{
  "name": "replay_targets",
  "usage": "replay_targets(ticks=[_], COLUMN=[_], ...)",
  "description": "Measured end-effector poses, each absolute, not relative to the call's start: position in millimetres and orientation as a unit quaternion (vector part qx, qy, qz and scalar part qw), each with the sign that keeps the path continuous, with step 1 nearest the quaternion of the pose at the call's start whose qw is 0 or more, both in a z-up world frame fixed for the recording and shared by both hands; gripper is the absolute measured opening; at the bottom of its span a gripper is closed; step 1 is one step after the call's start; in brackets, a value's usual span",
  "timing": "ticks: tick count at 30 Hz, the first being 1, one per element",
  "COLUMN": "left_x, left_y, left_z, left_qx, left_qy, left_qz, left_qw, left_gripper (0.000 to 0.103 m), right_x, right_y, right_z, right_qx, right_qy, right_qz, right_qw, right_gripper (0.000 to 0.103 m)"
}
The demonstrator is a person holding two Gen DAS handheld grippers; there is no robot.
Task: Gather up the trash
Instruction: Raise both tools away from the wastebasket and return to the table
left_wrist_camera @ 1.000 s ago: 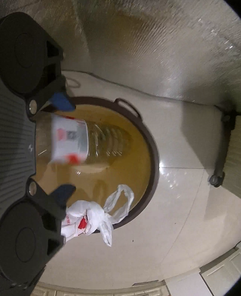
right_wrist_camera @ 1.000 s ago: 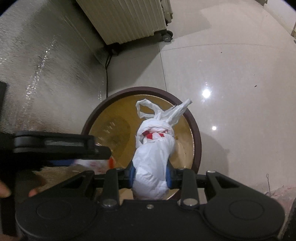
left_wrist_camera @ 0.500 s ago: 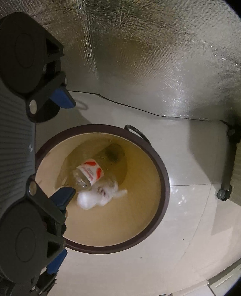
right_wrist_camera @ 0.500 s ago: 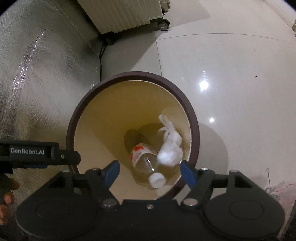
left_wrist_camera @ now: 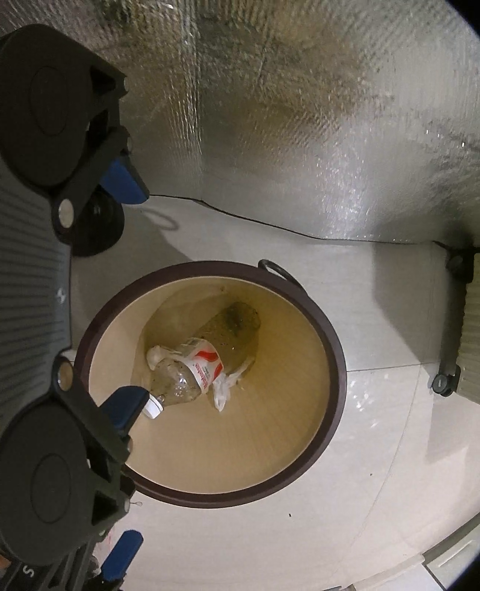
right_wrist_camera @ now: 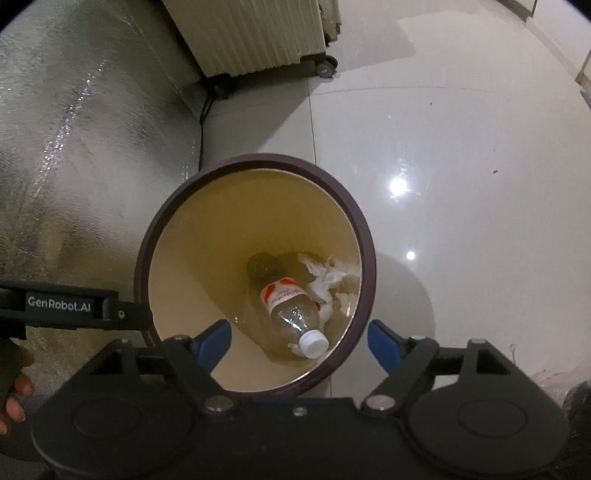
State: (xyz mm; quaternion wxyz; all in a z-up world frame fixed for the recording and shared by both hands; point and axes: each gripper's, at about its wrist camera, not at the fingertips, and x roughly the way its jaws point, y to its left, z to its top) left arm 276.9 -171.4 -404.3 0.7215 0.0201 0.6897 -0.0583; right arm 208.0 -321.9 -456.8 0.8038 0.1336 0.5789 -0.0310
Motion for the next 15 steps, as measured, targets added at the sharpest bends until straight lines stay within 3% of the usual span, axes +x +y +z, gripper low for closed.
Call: replay_targets(ticks=[4, 6, 15], left_x=[284, 280, 270], left_y=[-161, -160, -152], left_z=[-407, -400, -386], left_qx=[0.019, 0.023, 0.035], left_qy=[0.685, 0.682, 0.661], left_qz=[-0.063, -0.066, -0.074], left_qw=[0.726, 0.728, 0.746], left_gripper=[0.103, 0.103, 0.103], right_x=[202, 199, 186], right_y=[-324, -326, -330], right_z=[-445, -439, -417], right_qx=[0.131, 0.128, 0.118], right_qy=[0.569, 0.563, 0.559], right_qz=[-0.038, -0.044, -0.046], right_qw=[0.811, 0.816, 0.819], right_gripper=[0.092, 0.102, 0.103])
